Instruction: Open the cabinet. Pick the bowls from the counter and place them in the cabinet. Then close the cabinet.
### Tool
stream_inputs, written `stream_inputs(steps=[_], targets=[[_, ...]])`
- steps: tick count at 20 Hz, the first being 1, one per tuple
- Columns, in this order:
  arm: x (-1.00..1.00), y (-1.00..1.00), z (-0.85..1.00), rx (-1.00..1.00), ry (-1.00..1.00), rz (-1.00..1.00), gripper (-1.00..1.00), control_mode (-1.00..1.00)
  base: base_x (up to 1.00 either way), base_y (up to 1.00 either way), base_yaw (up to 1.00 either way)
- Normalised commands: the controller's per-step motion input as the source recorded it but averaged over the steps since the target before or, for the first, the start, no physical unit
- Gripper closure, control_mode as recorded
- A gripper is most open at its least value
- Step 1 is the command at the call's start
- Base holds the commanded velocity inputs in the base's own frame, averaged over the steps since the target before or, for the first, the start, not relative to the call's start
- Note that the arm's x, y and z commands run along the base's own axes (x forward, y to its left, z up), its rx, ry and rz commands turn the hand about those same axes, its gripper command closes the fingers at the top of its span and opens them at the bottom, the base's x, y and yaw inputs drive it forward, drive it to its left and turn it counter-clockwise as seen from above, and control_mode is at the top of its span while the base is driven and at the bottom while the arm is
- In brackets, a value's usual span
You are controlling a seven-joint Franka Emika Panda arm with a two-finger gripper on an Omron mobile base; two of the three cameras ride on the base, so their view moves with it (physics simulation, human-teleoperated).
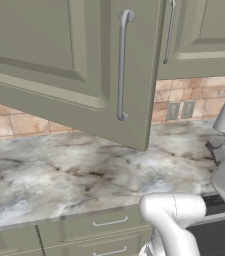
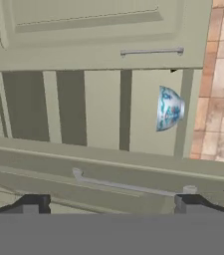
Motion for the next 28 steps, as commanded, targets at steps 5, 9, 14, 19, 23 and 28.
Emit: stream_inputs(steps=[5, 9, 14, 19, 23, 28], targets=[[-0.57, 0.42, 0.11, -0.04, 0.00, 0.00, -1.00, -1.00, 0.00, 0.00, 0.00], [-0.22, 0.63, 0.00, -0.05, 0.00, 0.00, -1.00, -1.00, 0.00, 0.00, 0.00], [0.00, 0.84, 0.00, -0.06, 0.08, -0.03, -1.00, -1.00, 0.00, 0.00, 0.00], [0.13, 0.82, 0.01, -0.09, 0.17, -0.13, -1.00, -1.00, 0.00, 0.00, 0.00], [0.52, 0.63, 0.04, -0.06, 0.21, -0.13, -1.00, -1.00, 0.00, 0.00, 0.00], [0.81, 0.24, 0.03, 0.01, 0.20, -0.08, -1.00, -1.00, 0.00, 0.00, 0.00]])
